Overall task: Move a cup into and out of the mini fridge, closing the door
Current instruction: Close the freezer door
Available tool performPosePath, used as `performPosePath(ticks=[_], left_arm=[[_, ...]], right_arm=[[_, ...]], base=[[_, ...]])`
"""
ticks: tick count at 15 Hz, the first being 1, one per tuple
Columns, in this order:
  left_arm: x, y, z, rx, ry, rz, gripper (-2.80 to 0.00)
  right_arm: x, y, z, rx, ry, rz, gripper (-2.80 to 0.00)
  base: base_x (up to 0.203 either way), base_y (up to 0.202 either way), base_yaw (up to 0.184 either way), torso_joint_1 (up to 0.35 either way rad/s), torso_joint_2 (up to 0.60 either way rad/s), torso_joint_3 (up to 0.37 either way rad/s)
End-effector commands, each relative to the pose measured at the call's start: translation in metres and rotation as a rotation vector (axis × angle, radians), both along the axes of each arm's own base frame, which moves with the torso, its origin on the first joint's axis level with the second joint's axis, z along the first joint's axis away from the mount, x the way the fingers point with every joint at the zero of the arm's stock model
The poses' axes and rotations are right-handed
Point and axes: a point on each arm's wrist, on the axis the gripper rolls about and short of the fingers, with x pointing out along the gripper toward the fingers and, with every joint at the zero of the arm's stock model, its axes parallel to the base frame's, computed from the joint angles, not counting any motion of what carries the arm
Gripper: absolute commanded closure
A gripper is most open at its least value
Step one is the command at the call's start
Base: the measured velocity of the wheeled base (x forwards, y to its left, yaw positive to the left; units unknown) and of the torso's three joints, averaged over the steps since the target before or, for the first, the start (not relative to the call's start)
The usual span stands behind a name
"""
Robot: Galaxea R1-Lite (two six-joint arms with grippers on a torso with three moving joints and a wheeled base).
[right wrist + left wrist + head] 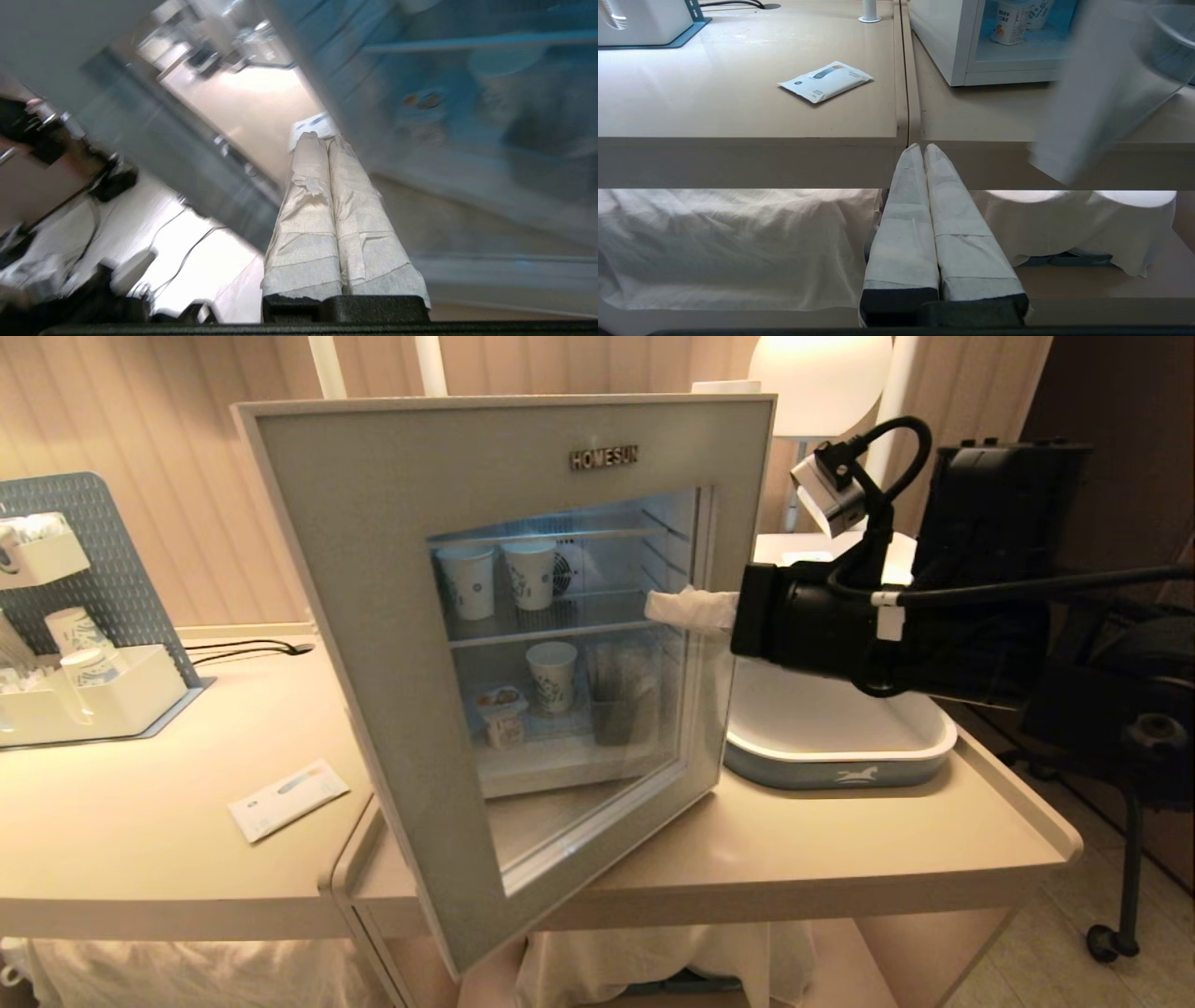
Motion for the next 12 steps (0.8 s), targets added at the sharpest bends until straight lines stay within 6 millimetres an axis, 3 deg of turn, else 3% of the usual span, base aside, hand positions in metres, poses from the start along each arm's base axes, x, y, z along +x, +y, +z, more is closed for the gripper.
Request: performPosePath(ticks=[1,4,8,12], left_arm=[[0.0,0.0,0.0,0.0,0.003,0.0,0.0],[0.0,0.0,0.0,0.0,0.003,0.0,0.0],[0.0,0.0,0.0,0.0,0.003,0.0,0.0],[0.0,0.0,0.0,0.0,0.003,0.0,0.0]], right_arm=[[0.013,0.032,-0.013,-0.049,0.016,0.018,0.0],[0.009,0.045,-0.017,-0.098,-0.006,0.024,0.0],[0.002,0.042,-0.014,-0.138,-0.053,-0.058,0.0],[-0.02,0.013,0.01,-0.244,-0.159,-0.414,0.0]], base=[[0.0,0.0,0.0,0.0,0.0,0.0],[0.0,0.0,0.0,0.0,0.0,0.0],[0.0,0.0,0.0,0.0,0.0,0.0],[0.0,0.0,0.0,0.0,0.0,0.0]])
